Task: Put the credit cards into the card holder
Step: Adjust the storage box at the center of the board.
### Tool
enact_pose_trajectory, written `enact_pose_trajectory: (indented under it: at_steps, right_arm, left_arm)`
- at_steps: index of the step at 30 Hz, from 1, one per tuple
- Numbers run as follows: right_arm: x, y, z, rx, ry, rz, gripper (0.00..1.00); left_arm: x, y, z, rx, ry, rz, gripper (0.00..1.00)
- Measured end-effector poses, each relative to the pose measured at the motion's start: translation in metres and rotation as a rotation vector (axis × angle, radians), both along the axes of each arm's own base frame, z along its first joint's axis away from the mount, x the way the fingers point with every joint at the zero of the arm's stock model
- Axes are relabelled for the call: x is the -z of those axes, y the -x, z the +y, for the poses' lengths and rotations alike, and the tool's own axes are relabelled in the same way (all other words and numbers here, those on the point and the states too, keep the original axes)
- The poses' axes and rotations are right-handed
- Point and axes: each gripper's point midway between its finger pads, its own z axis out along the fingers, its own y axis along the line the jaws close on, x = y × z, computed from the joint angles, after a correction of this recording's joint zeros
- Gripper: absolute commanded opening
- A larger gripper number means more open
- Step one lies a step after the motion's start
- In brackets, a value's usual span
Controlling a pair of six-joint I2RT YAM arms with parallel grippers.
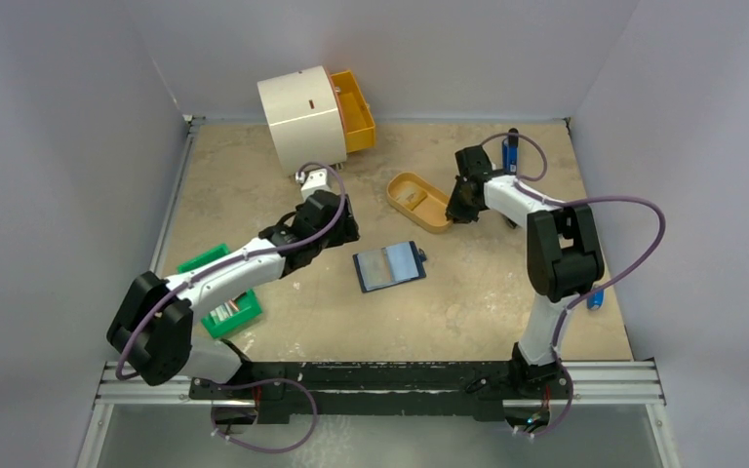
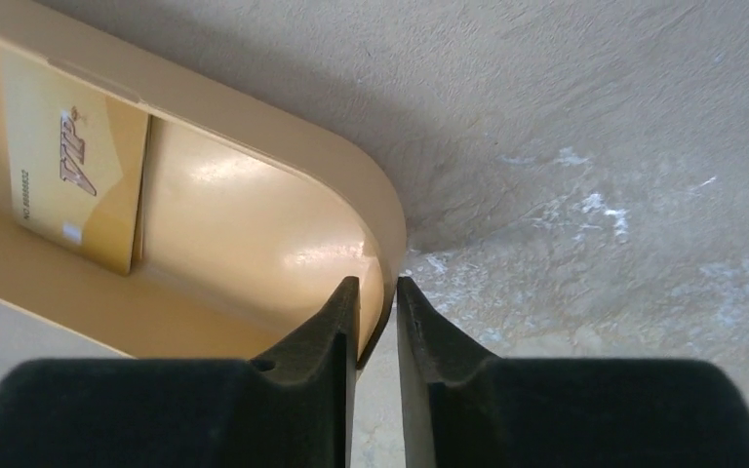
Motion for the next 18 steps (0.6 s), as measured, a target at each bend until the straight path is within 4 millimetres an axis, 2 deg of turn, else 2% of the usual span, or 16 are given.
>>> enact_pose_trajectory:
  at_steps: [3,6,12,18]
  right_arm:
    - [-0.003,0.0,-0.003,-0.023,0.024,0.007,0.11]
    - [-0.011,-0.005,-0.005,-0.066,0.051,0.005,0.04]
    - [-0.02,-0.023,-0.009,-0.148,0.116,-0.007,0.02]
    - [-0.013,-0.028,-0.017,-0.194,0.185,0.021,0.02]
  left_arm:
    - [0.003,0.007,0.002,0.007,0.011,0.011,0.64]
    - [-0.002,0.01,0.002,0.01,0.027,0.005,0.63]
    - [-0.009,0.011,0.001,0.02,0.048,-0.008,0.63]
    - [0.001,0.018,0.003,0.028,0.041,0.015,0.63]
